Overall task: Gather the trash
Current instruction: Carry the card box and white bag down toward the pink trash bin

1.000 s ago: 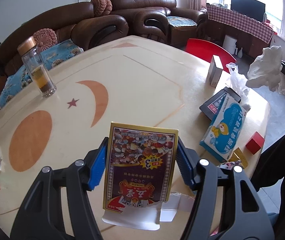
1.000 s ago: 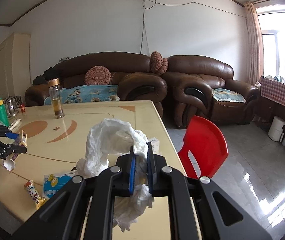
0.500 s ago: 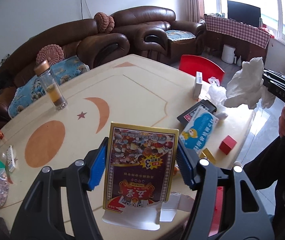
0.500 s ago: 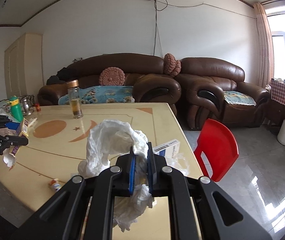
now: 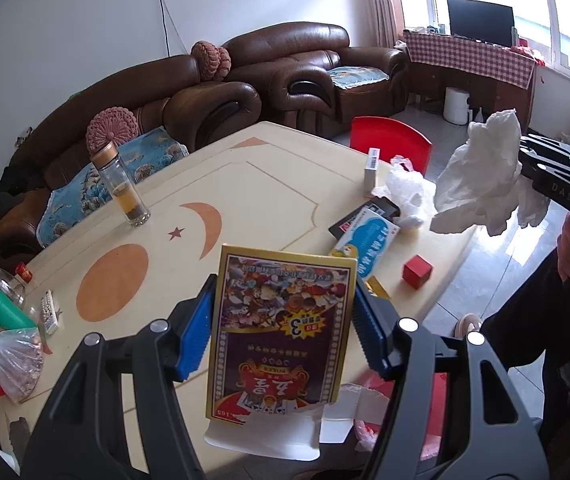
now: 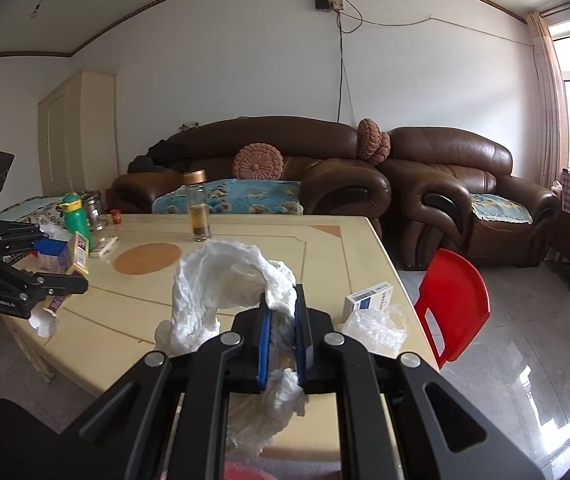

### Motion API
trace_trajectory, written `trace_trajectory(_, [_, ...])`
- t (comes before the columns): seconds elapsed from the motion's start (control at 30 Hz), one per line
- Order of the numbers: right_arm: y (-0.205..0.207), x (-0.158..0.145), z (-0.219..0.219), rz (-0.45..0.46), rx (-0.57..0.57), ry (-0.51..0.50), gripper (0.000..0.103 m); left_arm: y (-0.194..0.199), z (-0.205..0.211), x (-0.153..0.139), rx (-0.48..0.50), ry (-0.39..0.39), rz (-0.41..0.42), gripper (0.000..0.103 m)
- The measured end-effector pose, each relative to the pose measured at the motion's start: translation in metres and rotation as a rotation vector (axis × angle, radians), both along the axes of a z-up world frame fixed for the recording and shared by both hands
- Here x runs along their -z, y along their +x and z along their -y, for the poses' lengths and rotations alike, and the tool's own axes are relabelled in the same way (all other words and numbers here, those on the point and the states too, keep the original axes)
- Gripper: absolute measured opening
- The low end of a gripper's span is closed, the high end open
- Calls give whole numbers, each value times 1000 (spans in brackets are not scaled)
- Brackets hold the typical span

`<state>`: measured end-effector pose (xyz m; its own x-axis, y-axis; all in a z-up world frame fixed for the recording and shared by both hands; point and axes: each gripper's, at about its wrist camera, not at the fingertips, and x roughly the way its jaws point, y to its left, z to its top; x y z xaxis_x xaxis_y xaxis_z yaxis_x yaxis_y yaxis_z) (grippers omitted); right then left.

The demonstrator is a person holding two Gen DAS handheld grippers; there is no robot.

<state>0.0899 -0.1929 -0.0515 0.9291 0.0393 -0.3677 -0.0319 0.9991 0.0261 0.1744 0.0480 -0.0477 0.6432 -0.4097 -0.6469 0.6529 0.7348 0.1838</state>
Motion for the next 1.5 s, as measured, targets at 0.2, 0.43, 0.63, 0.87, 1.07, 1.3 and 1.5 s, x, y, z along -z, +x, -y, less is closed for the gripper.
trace_trajectory(0.2, [-25,-8,-11,2,-21,-2,10,-32,1,-5,13,1,14,63])
trace_trajectory(0.43, [-52,-3,-20,-25,-40,-1,10,-64,2,4,31,0,-6,63])
trace_trajectory(0.63, [-68,12,-29,-71,-59,-2,10,-82,4,25,36,-11,-64,63])
trace_trajectory(0.87, [-80,31,-32,-119,-66,-9,10,-100,14,53,66,-6,-121,63])
trace_trajectory(1.07, [-86,48,-30,-158,-68,-11,10,-101,28,71,73,-16,-151,63])
trace_trajectory(1.3, [-86,74,-28,-223,-79,-9,10,-104,48,108,92,31,-225,63])
trace_trajectory(1.5, [-79,102,-26,-285,-80,-11,10,-100,63,142,96,52,-305,63])
